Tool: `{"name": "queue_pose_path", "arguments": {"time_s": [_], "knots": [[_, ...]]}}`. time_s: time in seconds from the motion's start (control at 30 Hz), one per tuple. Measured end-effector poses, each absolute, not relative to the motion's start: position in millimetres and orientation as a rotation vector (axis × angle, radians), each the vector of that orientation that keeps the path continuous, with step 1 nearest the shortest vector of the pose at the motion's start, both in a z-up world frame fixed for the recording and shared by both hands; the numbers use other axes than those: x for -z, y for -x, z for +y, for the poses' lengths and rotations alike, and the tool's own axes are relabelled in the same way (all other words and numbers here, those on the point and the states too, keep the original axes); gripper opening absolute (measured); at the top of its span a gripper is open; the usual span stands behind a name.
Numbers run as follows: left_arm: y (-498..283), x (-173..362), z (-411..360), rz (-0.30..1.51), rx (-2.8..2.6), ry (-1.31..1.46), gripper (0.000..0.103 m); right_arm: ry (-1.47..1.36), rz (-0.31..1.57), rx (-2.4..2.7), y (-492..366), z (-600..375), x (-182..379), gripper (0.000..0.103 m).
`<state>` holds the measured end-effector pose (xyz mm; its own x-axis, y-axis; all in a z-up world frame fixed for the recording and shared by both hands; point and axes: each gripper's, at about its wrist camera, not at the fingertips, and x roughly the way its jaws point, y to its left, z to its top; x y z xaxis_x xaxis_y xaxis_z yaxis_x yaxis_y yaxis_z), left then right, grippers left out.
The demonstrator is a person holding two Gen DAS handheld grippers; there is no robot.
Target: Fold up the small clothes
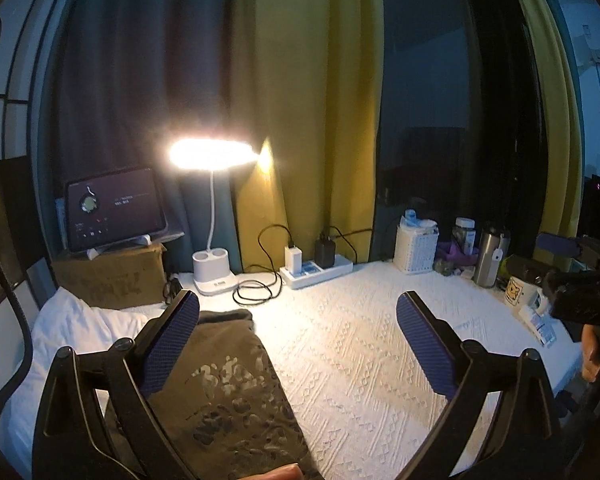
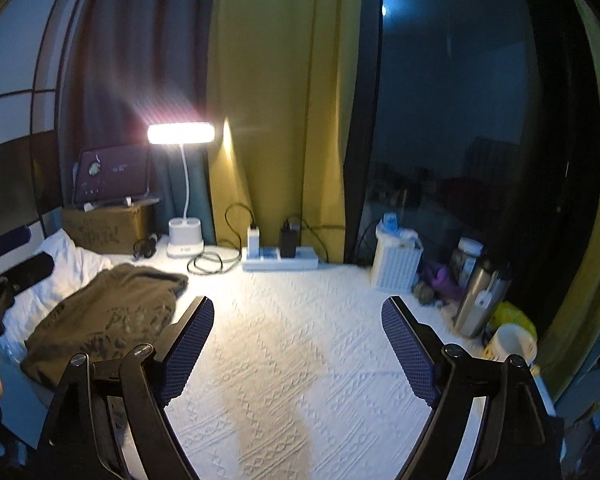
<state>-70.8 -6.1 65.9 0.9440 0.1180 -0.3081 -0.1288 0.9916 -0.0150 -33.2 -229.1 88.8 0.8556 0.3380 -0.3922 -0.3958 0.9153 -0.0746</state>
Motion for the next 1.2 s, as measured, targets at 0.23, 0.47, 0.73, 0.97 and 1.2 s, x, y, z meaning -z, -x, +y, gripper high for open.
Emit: {"name": "queue_pose_path", "arguments": {"time_s": [0.23,0.47,0.73,0.97,1.2], "knots": [[83.1,-79.1,0.8,0.249,-0.165,0.061,0.099,0.183,0.29,-0.4,51.1,-222.9,-115.5,0.088],[95.6,-94.6,10.1,0.184,-0.197,0.053,0.1,0.176,0.24,-0.414,63.5,-217.4,-130.9,0.089],[106.2,-103.2,15.6,0.16,-0.219,0.045,0.101,0.162,0.203,-0.428,77.3,-210.1,-145.7,0.092],[117.8,-110.1,27.2,0.131,-0.247,0.037,0.101,0.148,0.178,-0.433,84.7,-195.6,-151.3,0.098],[116.9,-106.6,40.3,0.142,-0.271,0.05,0.101,0.152,0.204,-0.437,76.5,-181.4,-146.0,0.098]]}}
